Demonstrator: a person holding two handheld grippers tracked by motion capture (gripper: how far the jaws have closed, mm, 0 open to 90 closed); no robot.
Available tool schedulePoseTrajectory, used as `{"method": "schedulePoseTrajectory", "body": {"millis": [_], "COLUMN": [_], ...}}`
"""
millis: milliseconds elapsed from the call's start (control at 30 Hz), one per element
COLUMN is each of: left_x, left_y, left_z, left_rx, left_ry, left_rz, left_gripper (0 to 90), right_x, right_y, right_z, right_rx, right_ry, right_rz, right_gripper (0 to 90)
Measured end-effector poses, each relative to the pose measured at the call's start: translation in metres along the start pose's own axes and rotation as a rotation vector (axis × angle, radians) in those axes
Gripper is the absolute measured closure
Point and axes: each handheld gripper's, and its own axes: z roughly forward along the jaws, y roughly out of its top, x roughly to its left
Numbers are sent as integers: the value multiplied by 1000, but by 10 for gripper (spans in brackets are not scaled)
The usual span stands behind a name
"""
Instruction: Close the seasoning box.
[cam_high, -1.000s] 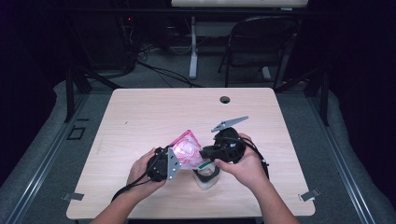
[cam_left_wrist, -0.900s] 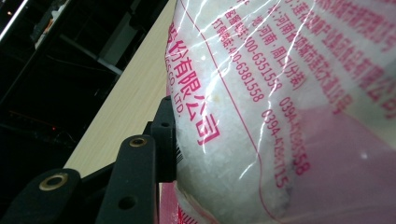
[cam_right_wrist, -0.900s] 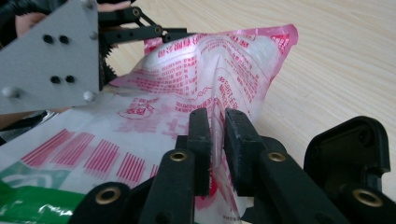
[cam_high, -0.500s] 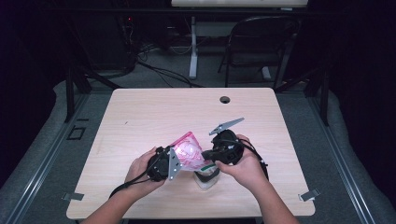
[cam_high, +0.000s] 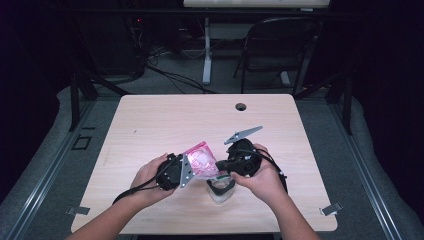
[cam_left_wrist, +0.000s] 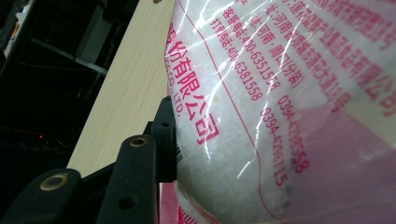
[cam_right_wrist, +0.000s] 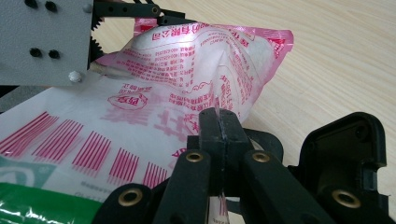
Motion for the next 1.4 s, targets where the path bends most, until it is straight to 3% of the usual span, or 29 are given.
{"method": "schedulePoseTrajectory", "body": {"millis": [367,900,967,1233,1400], "left_x": [8,17,16,18,18], "left_y": [7,18,18,21,20], "left_z": [-1,-5,-4,-6,-6], "left_rx": [32,87,68,89,95], "left_ry": [-21,23,30,43,50], "left_rz": [61,193,188,233,242], "left_gripper": [604,606,606,607,607], "right_x": [-3,-7,-7,-8,-9], "right_y": [-1,-4,-4,-6,-7], "right_z": [-1,-1,0,3,4], "right_rx": [-10,-35,-38,-51,-58], "right_ry": [12,21,22,36,42], "right_rz": [11,22,24,29,32], "right_gripper": [900,900,900,900,900]}}
